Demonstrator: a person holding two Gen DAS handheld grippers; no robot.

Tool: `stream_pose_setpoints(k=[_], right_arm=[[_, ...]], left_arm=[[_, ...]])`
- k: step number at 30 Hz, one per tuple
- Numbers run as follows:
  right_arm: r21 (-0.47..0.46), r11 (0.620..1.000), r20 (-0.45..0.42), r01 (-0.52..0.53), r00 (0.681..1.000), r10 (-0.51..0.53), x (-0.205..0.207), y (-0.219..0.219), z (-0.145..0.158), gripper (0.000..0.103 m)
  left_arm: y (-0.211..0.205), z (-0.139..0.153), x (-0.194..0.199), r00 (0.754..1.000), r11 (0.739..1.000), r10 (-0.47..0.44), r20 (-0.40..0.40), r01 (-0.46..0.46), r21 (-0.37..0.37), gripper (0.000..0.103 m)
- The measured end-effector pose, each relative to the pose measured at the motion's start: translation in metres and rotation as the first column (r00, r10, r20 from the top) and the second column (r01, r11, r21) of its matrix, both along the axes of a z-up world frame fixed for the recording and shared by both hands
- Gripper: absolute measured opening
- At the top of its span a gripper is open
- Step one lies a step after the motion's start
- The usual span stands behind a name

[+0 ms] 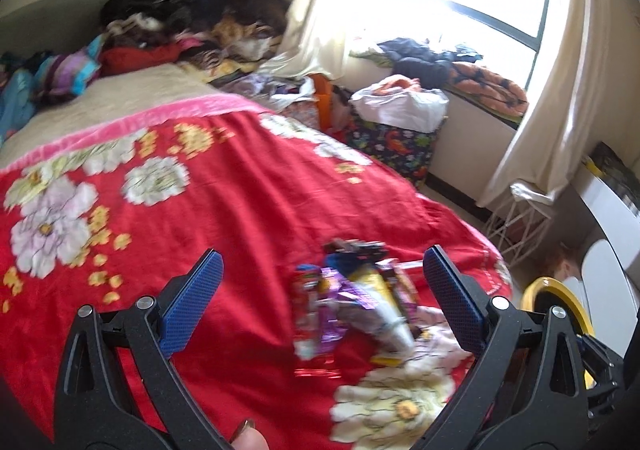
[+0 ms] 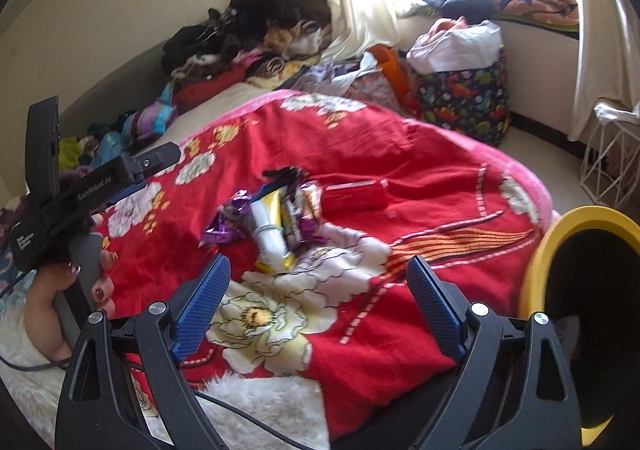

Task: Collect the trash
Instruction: 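Grasp the red chip bag with the left tool while the right tool grasps the white-yellow wrapper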

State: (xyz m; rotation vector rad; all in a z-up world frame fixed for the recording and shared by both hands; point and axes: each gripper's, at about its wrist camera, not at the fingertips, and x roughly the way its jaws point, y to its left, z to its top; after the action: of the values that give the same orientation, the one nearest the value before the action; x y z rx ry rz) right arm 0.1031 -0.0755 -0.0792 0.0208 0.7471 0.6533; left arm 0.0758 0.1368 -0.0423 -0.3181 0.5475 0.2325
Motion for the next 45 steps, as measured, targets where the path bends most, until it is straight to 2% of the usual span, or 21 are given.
stream_pose_setpoints(k=[3, 6, 11, 19, 24, 26, 32, 45], right_arm=[[-0.01, 0.999, -0.016, -0.03, 0.999, 0.03, 0.003, 0.013, -0.005, 0.085], [-0.019, 0.998, -0.036, -0.062, 0.998, 0.061, 0.008, 0.027, -0.011, 0.079], [-0.035, 0.993, -0.055, -0.109, 0.993, 0.107, 0.013, 0.048, -0.018, 0.065], [-0.067, 0.986, -0.094, -0.153, 0.985, 0.147, 0.022, 0.073, -0.034, 0.044], [-0.084, 0.983, -0.106, -0.161, 0.983, 0.152, 0.031, 0.082, -0.042, 0.039], [-0.083, 0.982, -0.118, -0.168, 0.98, 0.158, 0.035, 0.085, -0.046, 0.033], [-0.088, 0.979, -0.147, -0.185, 0.974, 0.171, 0.044, 0.091, -0.057, 0.031], [-0.008, 0.981, -0.221, -0.192, 0.957, 0.186, 0.062, 0.085, -0.071, 0.03]], left_arm=[[0.017, -0.005, -0.006, 0.999, 0.999, 0.035, -0.014, -0.035, -0.016, 0.092], [0.029, -0.009, -0.011, 0.998, 0.998, 0.05, -0.027, -0.051, -0.024, 0.092], [0.04, -0.022, -0.012, 0.997, 0.998, 0.033, -0.072, -0.037, -0.057, 0.075], [0.042, -0.057, -0.003, 0.982, 0.979, -0.078, -0.17, 0.043, -0.201, 0.051], [0.042, -0.072, -0.001, 0.974, 0.949, -0.143, -0.175, 0.084, -0.305, 0.05], [0.039, -0.078, 0.001, 0.971, 0.941, -0.157, -0.18, 0.092, -0.325, 0.044], [0.036, -0.091, 0.004, 0.963, 0.919, -0.187, -0.194, 0.101, -0.381, 0.039], [0.023, -0.095, 0.01, 0.954, 0.902, -0.229, -0.194, 0.133, -0.411, 0.039]])
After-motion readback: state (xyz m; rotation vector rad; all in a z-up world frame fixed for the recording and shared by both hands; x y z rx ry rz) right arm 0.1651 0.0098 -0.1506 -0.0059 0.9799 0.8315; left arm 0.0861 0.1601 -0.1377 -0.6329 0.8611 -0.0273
